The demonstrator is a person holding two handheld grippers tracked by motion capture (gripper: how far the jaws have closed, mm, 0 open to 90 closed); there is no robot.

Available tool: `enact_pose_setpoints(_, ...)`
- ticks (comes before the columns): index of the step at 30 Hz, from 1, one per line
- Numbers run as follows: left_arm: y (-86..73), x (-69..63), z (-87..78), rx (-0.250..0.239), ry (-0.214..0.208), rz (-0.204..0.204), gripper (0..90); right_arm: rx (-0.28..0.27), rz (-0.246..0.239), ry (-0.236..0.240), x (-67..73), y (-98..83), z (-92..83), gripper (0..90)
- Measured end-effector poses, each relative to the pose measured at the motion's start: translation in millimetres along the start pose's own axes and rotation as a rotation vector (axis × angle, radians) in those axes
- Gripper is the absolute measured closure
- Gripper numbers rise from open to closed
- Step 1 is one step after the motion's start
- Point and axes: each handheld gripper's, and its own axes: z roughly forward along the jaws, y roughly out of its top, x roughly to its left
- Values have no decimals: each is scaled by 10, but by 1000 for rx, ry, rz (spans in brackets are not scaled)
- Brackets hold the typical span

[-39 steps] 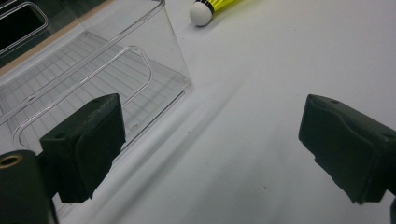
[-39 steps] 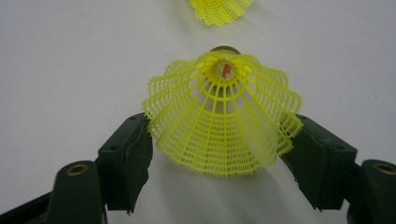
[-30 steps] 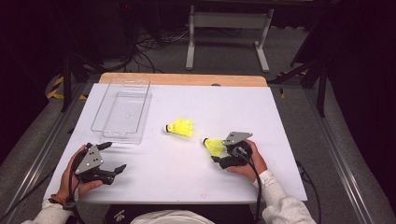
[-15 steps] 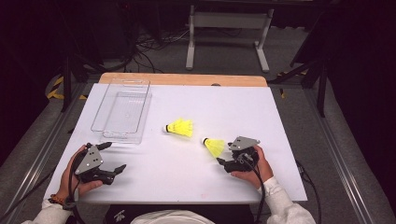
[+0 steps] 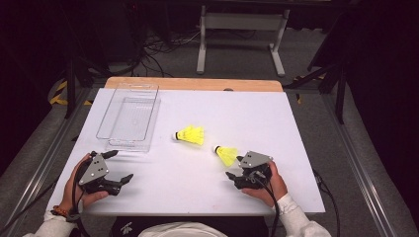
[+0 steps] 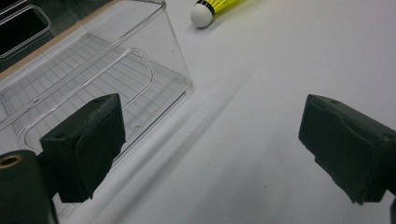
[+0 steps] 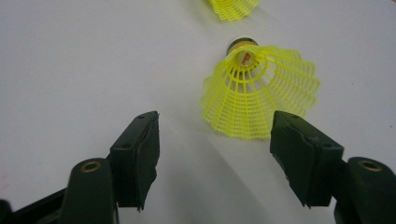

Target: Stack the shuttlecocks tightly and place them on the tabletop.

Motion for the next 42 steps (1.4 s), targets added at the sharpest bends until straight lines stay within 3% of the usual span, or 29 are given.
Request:
enact_pose_setpoints(16, 4, -7, 4, -1, -4, 0, 82, -6, 23, -28, 114, 131, 223, 519)
enact_pose_setpoints(23, 4, -6, 12, 2, -6, 2, 82, -29, 50, -58, 85, 160, 252, 690)
enact_pose_setpoints(30, 4, -5, 16, 4, -9, 2, 82, -48, 33, -71, 59, 160, 236, 881)
enact_pose_setpoints(42, 2, -1, 12, 4, -6, 3, 82, -76, 21, -92, 15, 158, 176, 900)
